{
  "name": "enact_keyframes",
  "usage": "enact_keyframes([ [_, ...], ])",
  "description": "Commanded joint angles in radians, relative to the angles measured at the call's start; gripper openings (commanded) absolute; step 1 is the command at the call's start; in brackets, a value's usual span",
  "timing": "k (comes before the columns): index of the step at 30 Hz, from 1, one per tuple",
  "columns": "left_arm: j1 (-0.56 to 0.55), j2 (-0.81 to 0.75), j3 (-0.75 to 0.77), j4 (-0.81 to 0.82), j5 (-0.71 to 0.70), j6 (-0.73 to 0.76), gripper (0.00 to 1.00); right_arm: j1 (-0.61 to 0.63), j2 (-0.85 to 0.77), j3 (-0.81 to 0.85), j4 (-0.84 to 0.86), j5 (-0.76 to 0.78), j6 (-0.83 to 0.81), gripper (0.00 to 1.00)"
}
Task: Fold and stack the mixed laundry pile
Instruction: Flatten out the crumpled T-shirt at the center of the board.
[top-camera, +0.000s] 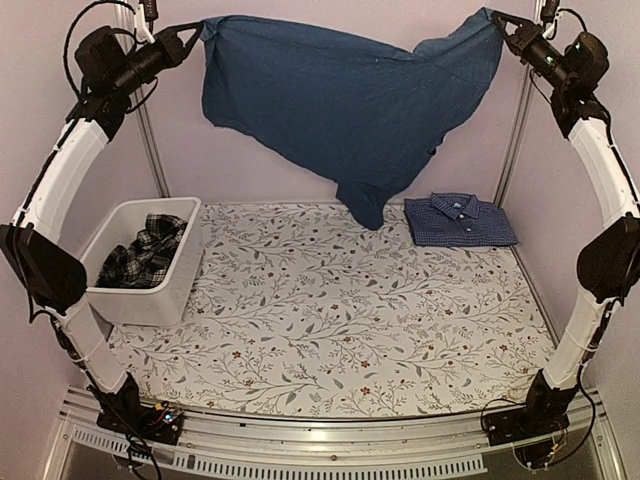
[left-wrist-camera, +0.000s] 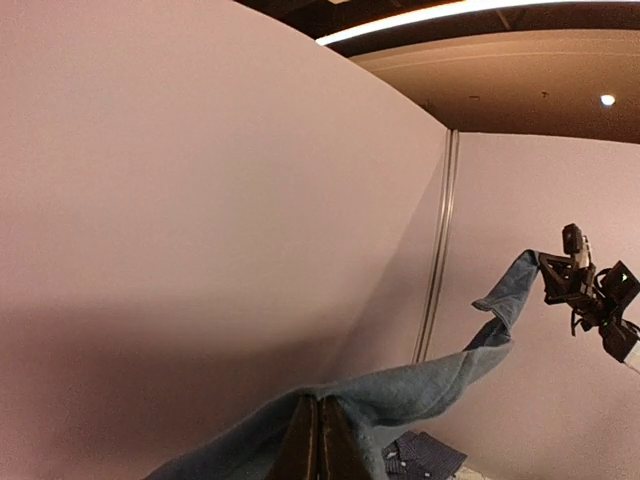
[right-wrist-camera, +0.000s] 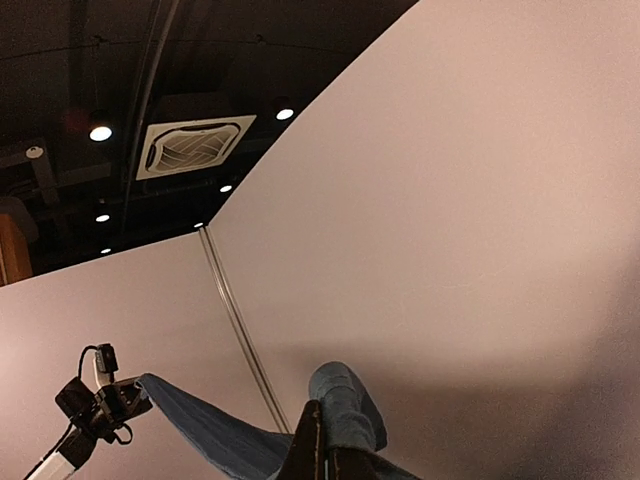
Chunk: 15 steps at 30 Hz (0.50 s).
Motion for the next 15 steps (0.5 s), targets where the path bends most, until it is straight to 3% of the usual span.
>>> enact_keyframes([
  [1,-0.022,-0.049,-0.314,0.004,0.059,0.082,0.0,0.003,-0.145,-0.395,0.077,-0.117,-0.026,0.0],
  [4,-0.043,-0.125,-0.596,-0.016,0.069,0.112,0.0,0.009,-0.276,-0.758,0.064,-0.157,-0.039,0.0],
  [8,-0.115,-0.226,-0.914,-0.071,0.003,0.164,0.0,0.01,-0.504,-1.156,-0.117,-0.098,-0.099,0.0],
  [12,-0.139,-0.219,-1.094,-0.154,-0.023,0.168,0.0,0.01,-0.614,-1.381,-0.346,-0.07,-0.17,0.0],
  [15,-0.161,-0.176,-1.145,-0.23,-0.032,0.173,0.0,0.01,-0.631,-1.448,-0.47,-0.049,-0.244,0.0],
])
